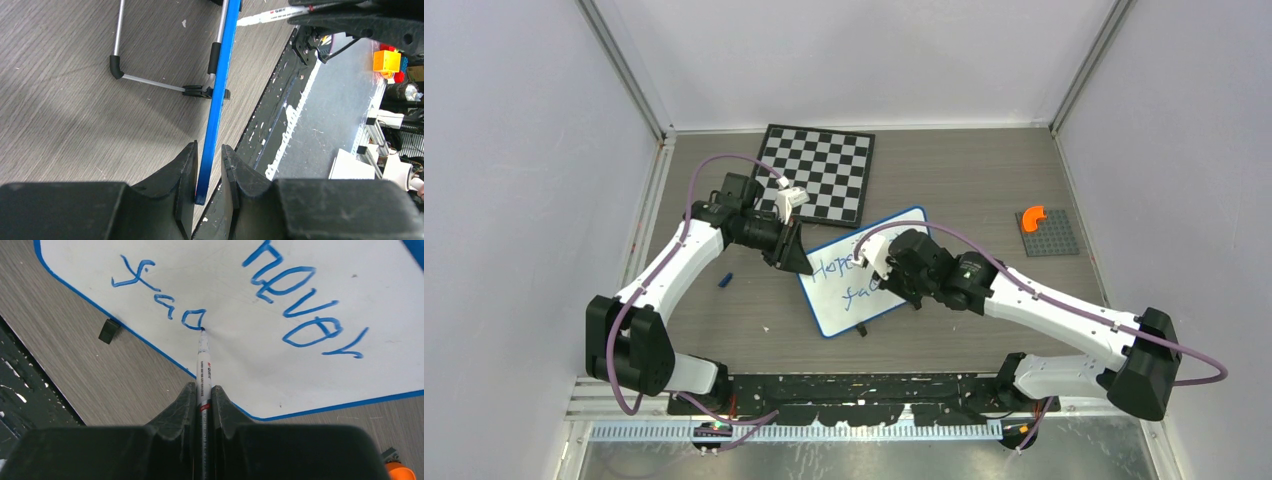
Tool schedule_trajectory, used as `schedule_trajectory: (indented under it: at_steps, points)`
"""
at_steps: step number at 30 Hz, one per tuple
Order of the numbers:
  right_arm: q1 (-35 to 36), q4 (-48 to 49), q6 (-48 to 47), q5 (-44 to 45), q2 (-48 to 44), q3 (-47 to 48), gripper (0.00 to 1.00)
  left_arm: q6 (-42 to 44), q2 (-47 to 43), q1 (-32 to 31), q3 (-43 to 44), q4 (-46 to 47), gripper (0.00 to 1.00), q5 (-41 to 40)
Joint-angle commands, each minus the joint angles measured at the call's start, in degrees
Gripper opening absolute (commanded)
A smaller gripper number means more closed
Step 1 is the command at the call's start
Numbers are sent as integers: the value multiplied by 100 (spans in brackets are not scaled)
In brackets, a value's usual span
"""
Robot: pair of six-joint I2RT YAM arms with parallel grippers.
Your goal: Write a sentence on the whiteboard
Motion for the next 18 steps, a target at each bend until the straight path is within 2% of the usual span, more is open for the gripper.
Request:
schedule_trajectory:
  at_steps: [1, 10, 18]
  points:
    - [-203, 278, -20, 218, -196, 422, 0, 58, -43, -25, 93, 74, 26, 28]
    - [-304, 298, 29, 186, -221, 510, 0, 57, -16, -25, 119, 65, 25, 22]
    - [-300, 121, 98, -223, -236, 208, 0, 56, -34, -25, 104, 65, 25, 19]
